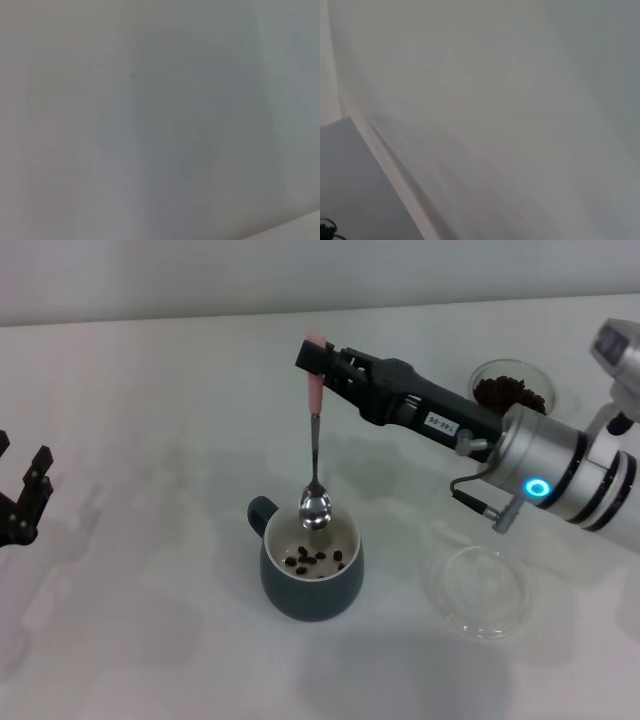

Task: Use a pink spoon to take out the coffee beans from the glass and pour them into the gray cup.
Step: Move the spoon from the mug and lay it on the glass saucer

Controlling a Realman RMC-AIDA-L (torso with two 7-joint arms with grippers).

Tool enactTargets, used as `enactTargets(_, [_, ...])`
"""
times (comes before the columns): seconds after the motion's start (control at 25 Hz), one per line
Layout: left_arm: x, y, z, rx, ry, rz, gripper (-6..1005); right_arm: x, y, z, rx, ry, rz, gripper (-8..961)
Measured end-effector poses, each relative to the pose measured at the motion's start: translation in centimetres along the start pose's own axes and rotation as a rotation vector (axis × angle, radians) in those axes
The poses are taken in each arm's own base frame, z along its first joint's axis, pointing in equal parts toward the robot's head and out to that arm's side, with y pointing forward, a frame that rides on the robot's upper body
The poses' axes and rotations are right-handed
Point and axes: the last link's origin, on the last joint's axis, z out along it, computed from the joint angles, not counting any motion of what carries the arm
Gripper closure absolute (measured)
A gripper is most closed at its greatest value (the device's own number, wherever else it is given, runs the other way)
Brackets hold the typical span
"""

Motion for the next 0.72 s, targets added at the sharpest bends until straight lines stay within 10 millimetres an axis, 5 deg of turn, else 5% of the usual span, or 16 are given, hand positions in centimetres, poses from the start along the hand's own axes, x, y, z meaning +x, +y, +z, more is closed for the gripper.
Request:
enactTargets(0.44, [0.3, -0.1, 0.5, -0.006, 0.010, 0.020, 542, 0.4, 0.2, -0.9, -0.007, 0.009, -0.055, 787])
enactTargets(0.72, [0.3, -0.1, 0.7, -0.007, 0.013, 0.021, 542, -1.3, -1.4, -4.4, 0.073, -0.028, -0.002, 786])
